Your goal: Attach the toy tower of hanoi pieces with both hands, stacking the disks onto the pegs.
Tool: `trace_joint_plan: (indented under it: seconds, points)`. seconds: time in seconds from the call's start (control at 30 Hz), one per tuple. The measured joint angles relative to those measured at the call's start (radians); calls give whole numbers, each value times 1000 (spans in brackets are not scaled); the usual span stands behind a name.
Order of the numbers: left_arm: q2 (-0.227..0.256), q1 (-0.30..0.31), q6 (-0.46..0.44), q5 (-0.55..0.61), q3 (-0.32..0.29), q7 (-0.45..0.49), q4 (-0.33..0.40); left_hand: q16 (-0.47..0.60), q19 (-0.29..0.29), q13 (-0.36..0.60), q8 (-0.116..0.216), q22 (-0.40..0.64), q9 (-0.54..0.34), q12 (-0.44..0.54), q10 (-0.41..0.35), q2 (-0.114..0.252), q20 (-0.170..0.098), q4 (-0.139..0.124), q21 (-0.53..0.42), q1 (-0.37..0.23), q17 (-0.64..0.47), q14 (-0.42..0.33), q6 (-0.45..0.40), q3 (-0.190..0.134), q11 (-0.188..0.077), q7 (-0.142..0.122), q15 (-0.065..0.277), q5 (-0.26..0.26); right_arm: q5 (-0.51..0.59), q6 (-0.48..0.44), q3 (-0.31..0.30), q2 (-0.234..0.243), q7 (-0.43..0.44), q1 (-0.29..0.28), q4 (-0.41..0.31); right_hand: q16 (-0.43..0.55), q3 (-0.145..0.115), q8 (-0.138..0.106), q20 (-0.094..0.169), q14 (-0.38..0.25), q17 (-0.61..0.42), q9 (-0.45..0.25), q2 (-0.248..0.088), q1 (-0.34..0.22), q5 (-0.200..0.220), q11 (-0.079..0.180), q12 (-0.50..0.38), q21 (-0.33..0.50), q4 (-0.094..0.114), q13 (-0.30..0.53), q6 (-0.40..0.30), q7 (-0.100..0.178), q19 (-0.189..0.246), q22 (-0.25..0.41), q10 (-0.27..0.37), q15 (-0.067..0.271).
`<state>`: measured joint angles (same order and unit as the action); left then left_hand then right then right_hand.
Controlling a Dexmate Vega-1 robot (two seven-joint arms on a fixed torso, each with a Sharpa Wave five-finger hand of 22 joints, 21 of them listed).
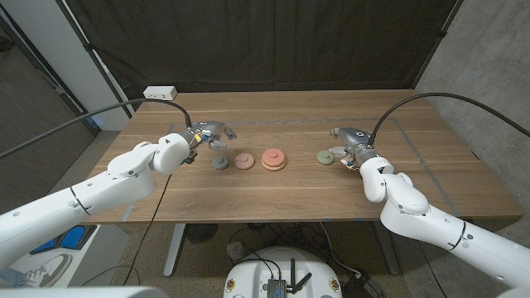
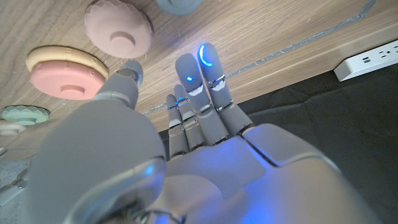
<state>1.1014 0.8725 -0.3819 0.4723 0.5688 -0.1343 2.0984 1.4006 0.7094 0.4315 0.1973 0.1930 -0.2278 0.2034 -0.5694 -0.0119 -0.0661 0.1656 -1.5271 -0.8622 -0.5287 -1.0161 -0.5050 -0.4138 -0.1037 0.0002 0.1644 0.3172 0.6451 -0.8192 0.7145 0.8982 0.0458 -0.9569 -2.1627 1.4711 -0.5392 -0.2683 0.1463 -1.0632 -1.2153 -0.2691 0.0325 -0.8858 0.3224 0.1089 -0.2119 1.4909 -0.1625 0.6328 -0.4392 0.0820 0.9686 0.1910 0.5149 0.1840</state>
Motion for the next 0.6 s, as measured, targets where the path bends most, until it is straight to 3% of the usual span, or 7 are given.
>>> trace_joint_plan:
  seconds: [0.2, 0.6]
  points:
    - [-18, -15, 34, 23, 11, -37, -18, 0, -10, -5, -5, 0, 4, -12, 41, -4, 1, 2, 2, -4, 1, 11, 37, 3, -6, -2, -4, 0, 0, 0, 1, 1, -3, 1, -2, 0, 0, 6, 0, 0, 0, 0, -8, 8, 0, 0, 0, 0, 0, 0, 4, -4, 0, 0, 0, 0]
    - [-47, -60, 68, 79, 40, -140, -44, -10, -52, -15, -16, -2, 10, -23, 170, -57, 2, -7, 24, 33, 18, 59, 167, 43, 9, 7, -27, -16, 1, -2, 3, 2, -9, 2, -7, 0, -4, 12, 0, 0, 0, 0, -8, 8, 0, -4, 0, 0, 4, 0, 7, -7, 0, 0, 3, 0]
